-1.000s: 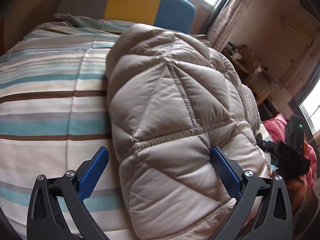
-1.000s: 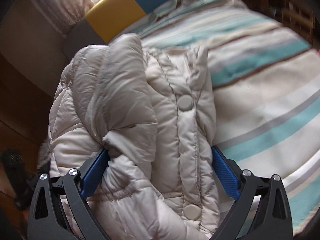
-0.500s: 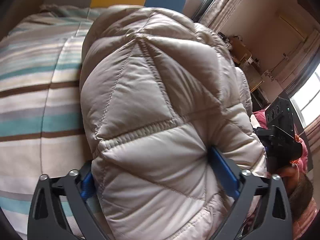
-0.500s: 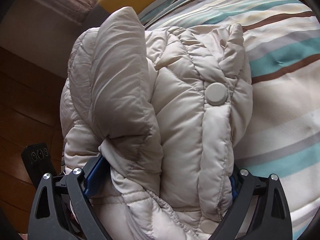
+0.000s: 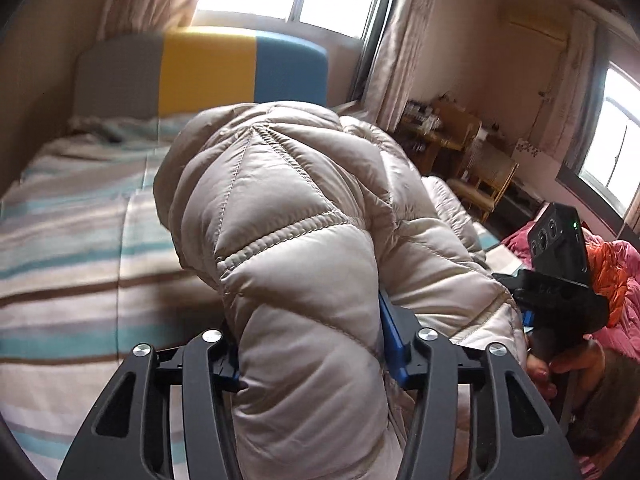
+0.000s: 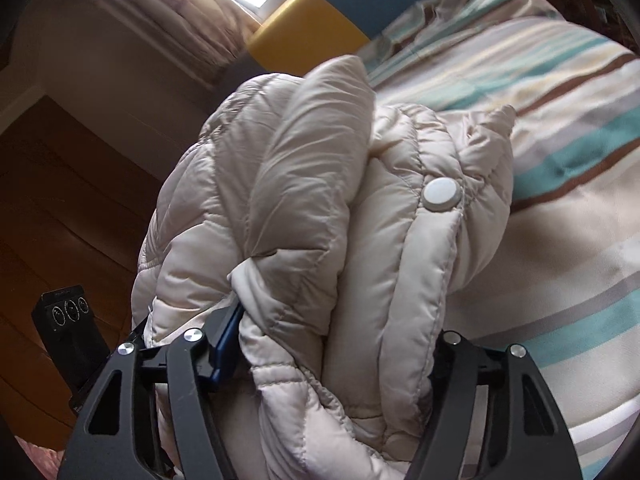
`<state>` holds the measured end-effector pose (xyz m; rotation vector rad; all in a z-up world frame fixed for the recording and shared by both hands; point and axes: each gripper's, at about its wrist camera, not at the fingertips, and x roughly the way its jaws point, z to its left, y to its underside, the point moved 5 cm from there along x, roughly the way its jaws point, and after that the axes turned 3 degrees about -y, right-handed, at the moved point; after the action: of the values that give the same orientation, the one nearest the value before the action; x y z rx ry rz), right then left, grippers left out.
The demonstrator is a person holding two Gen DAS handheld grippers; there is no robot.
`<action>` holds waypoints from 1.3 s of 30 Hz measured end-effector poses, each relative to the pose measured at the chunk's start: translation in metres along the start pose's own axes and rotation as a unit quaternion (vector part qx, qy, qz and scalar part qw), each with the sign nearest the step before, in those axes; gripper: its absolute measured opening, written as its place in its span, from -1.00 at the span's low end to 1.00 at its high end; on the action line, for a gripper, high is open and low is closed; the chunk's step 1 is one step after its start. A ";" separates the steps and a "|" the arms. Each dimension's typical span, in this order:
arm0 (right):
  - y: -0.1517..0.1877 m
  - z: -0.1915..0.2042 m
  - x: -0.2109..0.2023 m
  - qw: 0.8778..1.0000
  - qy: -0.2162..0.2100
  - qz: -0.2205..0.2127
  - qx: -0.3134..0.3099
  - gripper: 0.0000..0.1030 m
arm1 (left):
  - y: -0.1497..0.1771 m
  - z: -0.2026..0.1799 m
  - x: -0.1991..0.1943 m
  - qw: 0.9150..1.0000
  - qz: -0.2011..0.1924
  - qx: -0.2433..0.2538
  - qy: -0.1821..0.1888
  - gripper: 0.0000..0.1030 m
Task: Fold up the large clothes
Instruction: 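Lift the jacket bundle with both grippers and roll it over onto itself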
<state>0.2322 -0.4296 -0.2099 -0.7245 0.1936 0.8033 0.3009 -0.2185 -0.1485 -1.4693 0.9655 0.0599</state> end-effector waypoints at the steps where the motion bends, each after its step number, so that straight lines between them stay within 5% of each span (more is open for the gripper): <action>1: 0.003 0.003 -0.003 1.000 -0.004 -0.005 -0.002 0.29 | -0.005 -0.003 -0.004 1.000 -0.012 0.009 -0.001 -0.04; 12: 0.010 0.061 -0.007 0.997 -0.044 -0.046 -0.045 0.29 | -0.029 0.018 -0.051 0.996 -0.083 0.030 -0.007 -0.07; 28: 0.003 0.151 0.165 0.991 -0.072 0.037 -0.110 0.29 | 0.001 0.149 -0.110 0.988 -0.107 -0.045 -0.100 -0.07; 36: 0.023 0.168 0.238 0.987 -0.007 0.058 -0.148 0.30 | 0.042 0.219 -0.106 0.981 -0.074 -0.091 -0.152 -0.02; 39: 0.028 0.158 0.245 0.985 0.056 0.044 -0.157 0.41 | 0.060 0.233 -0.099 0.979 -0.053 -0.107 -0.163 0.24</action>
<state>0.3652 -0.1686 -0.2091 -1.0665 0.2032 0.8891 0.3202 0.0382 -0.1832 -1.6445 0.6259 0.3264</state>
